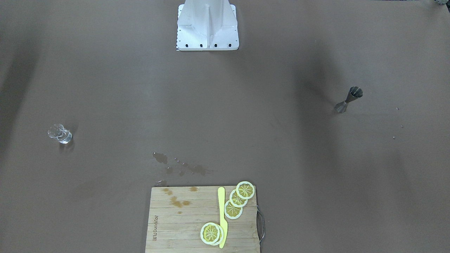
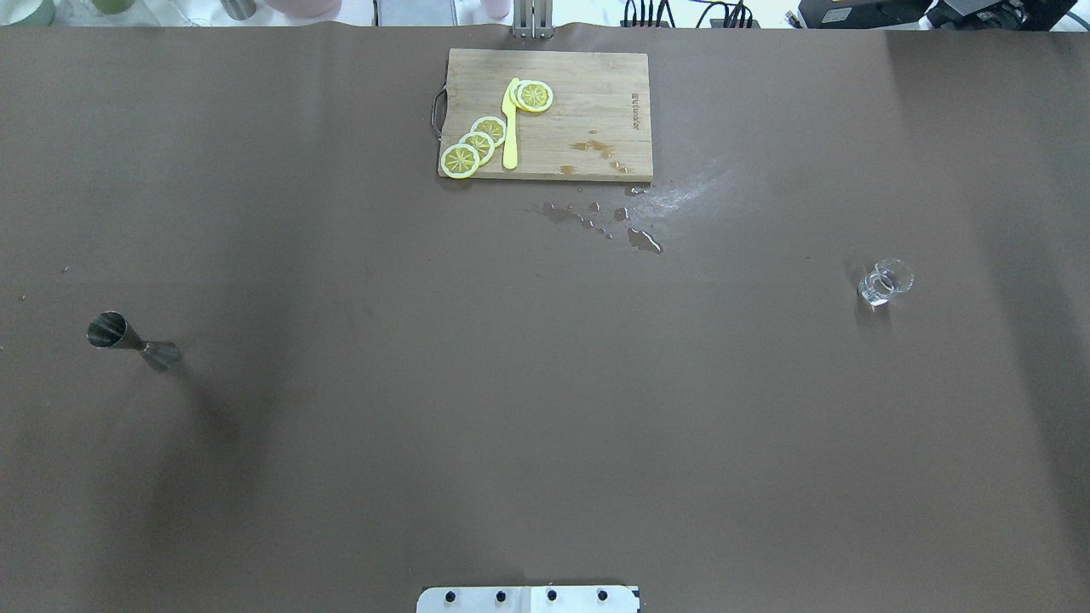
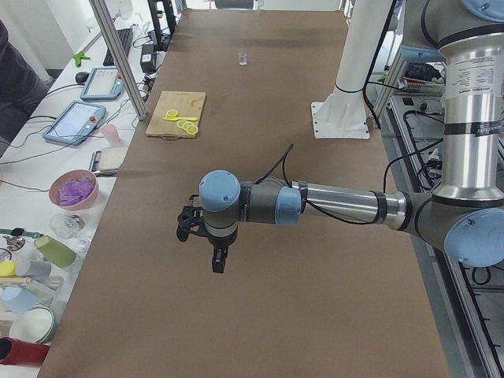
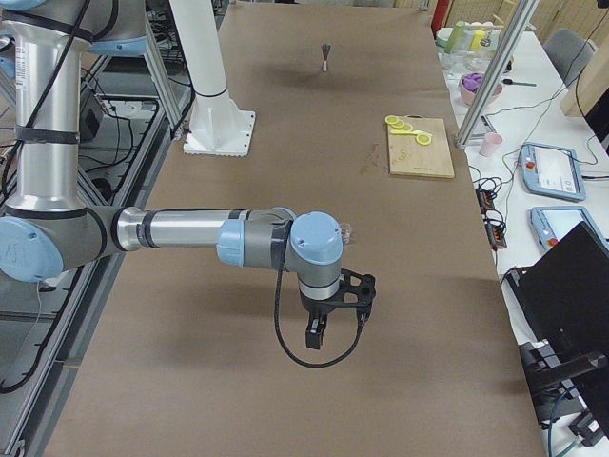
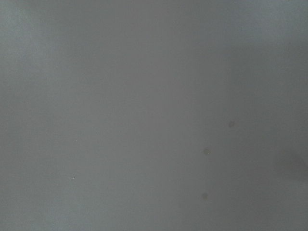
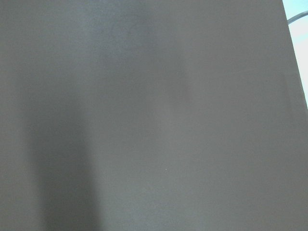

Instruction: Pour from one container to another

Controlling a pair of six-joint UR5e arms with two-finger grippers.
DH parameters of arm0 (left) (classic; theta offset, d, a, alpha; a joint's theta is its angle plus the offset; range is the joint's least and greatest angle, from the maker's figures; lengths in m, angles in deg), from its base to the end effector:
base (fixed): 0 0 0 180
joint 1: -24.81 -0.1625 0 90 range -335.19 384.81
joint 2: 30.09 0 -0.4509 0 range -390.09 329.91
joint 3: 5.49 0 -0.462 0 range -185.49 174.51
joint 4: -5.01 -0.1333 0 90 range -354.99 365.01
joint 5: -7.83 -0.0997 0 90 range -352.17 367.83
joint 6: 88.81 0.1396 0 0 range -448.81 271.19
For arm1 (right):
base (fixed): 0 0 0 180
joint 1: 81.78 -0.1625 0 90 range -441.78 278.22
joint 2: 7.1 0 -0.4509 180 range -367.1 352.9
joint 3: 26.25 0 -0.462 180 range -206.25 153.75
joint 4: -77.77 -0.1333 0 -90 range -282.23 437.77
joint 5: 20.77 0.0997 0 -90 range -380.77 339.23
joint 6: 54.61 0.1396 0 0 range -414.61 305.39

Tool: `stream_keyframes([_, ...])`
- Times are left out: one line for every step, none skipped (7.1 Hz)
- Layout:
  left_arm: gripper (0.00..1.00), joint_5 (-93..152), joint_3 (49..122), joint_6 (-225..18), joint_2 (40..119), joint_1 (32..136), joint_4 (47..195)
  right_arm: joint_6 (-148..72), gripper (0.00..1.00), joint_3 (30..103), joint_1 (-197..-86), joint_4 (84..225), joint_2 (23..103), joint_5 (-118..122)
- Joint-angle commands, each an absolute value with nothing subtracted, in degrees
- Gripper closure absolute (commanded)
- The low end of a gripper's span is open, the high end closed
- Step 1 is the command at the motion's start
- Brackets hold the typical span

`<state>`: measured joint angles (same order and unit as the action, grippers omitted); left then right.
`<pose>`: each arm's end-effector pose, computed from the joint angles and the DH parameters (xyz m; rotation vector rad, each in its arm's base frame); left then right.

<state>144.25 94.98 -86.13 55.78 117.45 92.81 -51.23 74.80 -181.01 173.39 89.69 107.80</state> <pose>-0.0567 -0.5310 0.6500 0.1058 0.8058 0.0299 0.1266 -0.4905 0.6874 0.0116 -0.6748 0.2197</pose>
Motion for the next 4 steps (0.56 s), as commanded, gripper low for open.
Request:
stream_keyframes([0.02,144.23,94.96,-85.99,55.69,117.45,92.81,-51.88,0.0,74.04,-181.54,173.49,92.45,105.2])
stream_keyframes([0.02,144.23,94.96,-85.99,55.78,117.45,92.81,-52.06,0.0,73.69,-181.54,173.22,93.09,104.92])
stream_keyframes([0.02,144.32,94.96,-86.08,55.78,117.45,92.81,-51.89,0.0,75.08,-181.54,173.22,92.66,105.87])
stream_keyframes([0.02,144.23,95.05,-86.26,55.87,117.45,92.9,-51.97,0.0,75.79,-181.63,173.22,92.92,105.88])
